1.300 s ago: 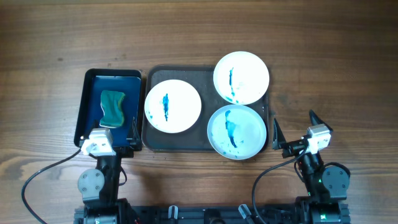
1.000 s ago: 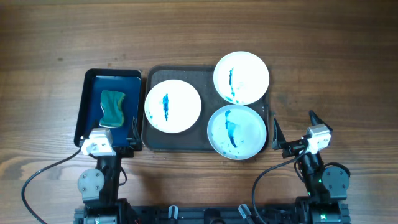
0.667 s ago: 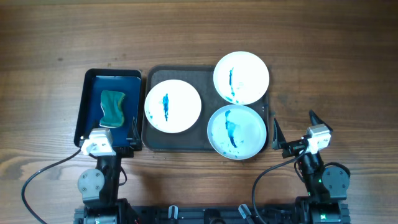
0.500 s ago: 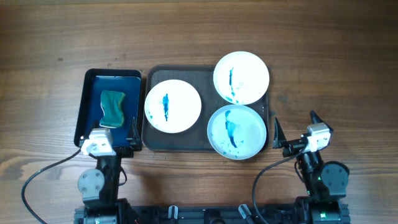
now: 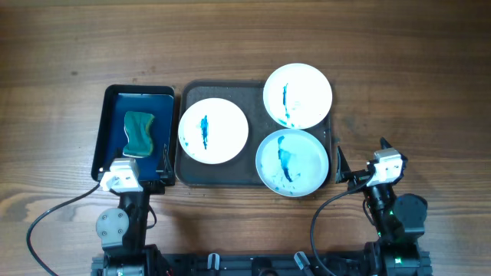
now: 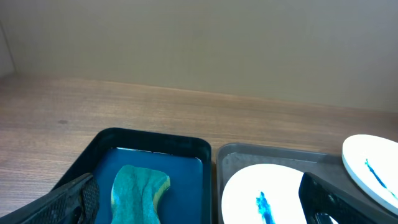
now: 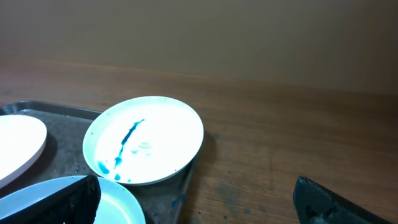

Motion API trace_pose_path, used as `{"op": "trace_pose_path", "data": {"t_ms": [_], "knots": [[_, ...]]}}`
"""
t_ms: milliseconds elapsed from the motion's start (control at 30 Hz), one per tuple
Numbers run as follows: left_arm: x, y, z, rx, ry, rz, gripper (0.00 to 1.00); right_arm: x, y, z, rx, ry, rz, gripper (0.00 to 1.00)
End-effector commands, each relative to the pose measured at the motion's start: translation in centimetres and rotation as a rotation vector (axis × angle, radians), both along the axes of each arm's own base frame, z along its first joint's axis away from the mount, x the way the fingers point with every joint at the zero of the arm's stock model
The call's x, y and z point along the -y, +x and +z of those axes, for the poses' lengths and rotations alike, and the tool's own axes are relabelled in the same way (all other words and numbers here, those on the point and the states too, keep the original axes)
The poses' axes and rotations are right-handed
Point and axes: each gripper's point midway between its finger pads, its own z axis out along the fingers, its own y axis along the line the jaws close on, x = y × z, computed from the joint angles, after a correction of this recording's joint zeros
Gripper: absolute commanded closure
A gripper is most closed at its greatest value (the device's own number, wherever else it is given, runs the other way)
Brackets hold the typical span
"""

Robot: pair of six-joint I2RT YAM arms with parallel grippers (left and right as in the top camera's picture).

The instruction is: Clean dirty plates on tray and stack at the side

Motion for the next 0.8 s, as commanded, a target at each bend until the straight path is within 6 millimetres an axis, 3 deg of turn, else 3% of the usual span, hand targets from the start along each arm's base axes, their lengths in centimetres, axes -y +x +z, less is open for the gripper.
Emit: {"op": "trace_pose_path", "data": {"t_ms": [0, 133, 333, 500, 767], "knots": [[0.0, 0.0, -0.1, 0.004, -0.010, 0.003, 0.00, 0.2, 0.1, 0.3, 0.014, -0.009, -0.010, 0.00], [0.3, 0.1, 0.7, 0.035, -0.008, -0.013, 0.00, -0.6, 0.1, 1.3, 0.038, 0.092, 0.026, 0.00], [0.2, 0.1, 2.2, 0.047, -0.069, -0.010, 0.00, -1.2, -0.1, 3.3, 0.073, 0.104, 0.060, 0.00], [0.2, 0.7, 5.5, 0.031, -0.161, -0.006, 0.00, -1.7, 0.1, 5.5, 0.084, 0.103, 0.088, 0.00], [0.5, 4.9, 10.7, -0.188, -0.189, -0.030, 0.00, -3.7, 2.8, 10.2, -0.062, 0.124, 0.200, 0.00]]}}
